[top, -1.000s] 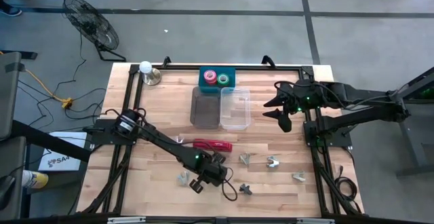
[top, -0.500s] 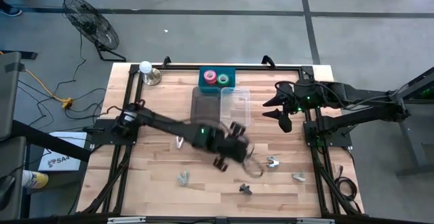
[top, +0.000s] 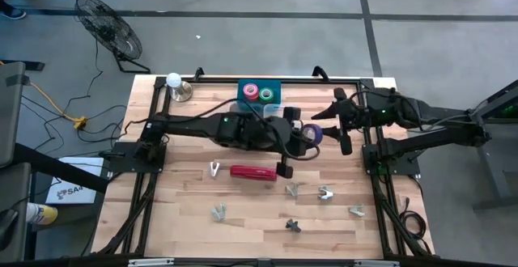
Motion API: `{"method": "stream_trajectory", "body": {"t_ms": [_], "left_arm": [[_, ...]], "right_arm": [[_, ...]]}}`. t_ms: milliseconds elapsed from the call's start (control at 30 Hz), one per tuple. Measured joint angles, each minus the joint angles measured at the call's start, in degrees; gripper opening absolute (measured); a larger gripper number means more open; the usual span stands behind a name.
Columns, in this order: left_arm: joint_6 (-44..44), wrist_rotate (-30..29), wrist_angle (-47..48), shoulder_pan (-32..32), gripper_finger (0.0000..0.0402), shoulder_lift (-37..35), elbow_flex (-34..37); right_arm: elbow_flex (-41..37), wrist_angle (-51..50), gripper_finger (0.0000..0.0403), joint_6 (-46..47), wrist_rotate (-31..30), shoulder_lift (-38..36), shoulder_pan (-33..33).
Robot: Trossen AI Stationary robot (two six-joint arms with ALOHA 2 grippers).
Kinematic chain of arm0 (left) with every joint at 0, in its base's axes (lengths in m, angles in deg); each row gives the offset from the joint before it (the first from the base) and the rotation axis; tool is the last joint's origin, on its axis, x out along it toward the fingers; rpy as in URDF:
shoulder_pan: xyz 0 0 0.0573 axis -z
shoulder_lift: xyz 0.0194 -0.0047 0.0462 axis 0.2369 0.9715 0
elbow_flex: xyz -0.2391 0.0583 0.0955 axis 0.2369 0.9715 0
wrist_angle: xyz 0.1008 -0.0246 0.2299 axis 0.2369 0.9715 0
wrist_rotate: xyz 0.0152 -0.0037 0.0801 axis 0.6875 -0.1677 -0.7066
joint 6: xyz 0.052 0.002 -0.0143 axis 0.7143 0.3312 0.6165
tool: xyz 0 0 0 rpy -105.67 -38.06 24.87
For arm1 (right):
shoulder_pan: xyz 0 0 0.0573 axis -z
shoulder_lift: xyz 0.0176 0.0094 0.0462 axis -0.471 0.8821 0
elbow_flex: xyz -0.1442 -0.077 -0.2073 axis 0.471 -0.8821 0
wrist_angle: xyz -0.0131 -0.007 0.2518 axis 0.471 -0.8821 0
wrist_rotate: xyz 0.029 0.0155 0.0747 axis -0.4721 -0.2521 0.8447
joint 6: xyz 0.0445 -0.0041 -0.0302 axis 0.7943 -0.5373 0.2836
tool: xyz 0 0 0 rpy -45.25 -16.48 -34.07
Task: Pick and place Stapler, Stapler remover, tape
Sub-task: Put the violet tape into the blue bin
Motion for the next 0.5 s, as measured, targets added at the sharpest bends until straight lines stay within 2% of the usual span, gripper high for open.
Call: {"method": "stream_trajectory", "body": {"t_ms": [133,400,500], "left_arm": [[-0.11,2.73,-5.57,-0.32,0.0036,-0.07,-0.02],[-1.74,5.07,-12.03,-0.34,0.0036,-0.39,-0.13],[-3.14,7.82,-15.57,-0.63,0.0036,-0.41,-0.13]], "right_arm": [[0.04,4.36,0.0177,-3.25,0.37,-1.37,-0.02],[-0.04,12.04,0.0177,-7.69,5.68,-2.37,0.00],[-0.04,15.19,0.0177,-8.69,7.35,-2.44,0.00]]}}
